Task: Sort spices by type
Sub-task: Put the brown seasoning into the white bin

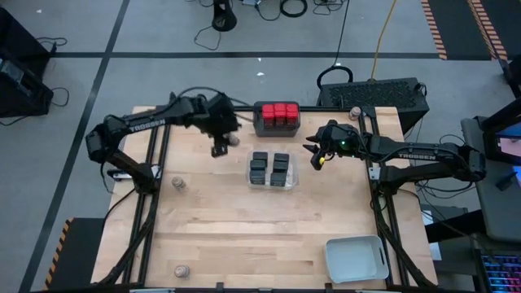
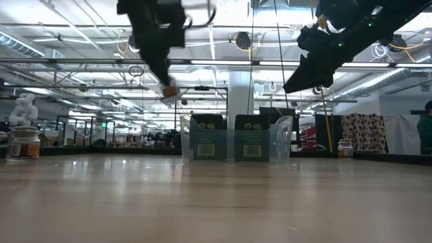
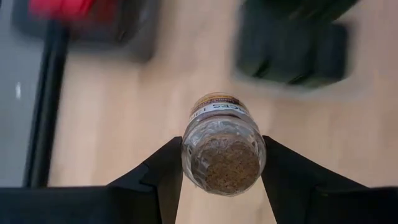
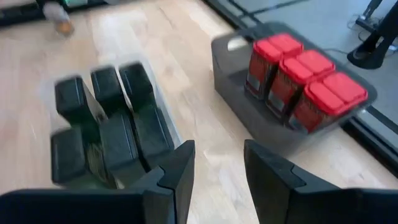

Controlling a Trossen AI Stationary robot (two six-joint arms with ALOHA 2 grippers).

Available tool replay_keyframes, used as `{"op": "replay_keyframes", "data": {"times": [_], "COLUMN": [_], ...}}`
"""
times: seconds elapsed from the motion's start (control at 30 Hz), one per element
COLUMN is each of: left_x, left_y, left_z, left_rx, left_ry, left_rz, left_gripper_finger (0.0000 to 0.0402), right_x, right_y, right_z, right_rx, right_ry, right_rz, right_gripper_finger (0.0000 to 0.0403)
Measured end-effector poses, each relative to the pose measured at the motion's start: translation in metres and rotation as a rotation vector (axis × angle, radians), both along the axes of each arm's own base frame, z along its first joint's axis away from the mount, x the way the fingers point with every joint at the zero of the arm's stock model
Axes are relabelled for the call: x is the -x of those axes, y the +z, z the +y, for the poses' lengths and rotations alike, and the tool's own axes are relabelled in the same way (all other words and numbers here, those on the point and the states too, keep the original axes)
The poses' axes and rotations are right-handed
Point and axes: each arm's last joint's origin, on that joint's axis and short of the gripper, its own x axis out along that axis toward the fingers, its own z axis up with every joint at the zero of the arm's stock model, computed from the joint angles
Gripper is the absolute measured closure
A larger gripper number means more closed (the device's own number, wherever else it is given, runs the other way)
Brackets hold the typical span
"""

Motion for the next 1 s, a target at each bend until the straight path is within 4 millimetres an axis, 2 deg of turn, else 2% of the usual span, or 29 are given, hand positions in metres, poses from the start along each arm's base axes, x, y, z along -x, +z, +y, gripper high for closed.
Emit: {"op": "replay_keyframes", "data": {"times": [0.23,0.43,0.57,0.8,1.0], "left_x": [-0.039,-0.059,-0.075,-0.112,-0.149], "left_y": [0.01,0.016,0.012,-0.013,-0.014], "left_z": [-0.069,-0.12,-0.149,-0.195,-0.234], "left_rx": [-0.025,-0.072,-0.065,-0.013,0.021], "left_ry": [-0.194,-0.243,-0.264,-0.321,-0.354], "left_rz": [-0.197,-0.338,-0.419,-0.521,-0.54], "left_gripper_finger": [0.0217,0.0217,0.0217,0.0217,0.0217], "right_x": [0.006,0.006,0.007,0.016,0.03], "right_y": [-0.009,-0.01,-0.011,-0.01,0.002], "right_z": [0.002,0.002,0.002,0.004,0.006], "right_rx": [-0.028,-0.027,-0.032,-0.037,-0.011], "right_ry": [0.004,0.008,0.008,0.008,0.005], "right_rz": [0.107,0.123,0.138,0.176,0.138], "right_gripper_finger": [0.0282,0.0282,0.0282,0.0282,0.0282]}}
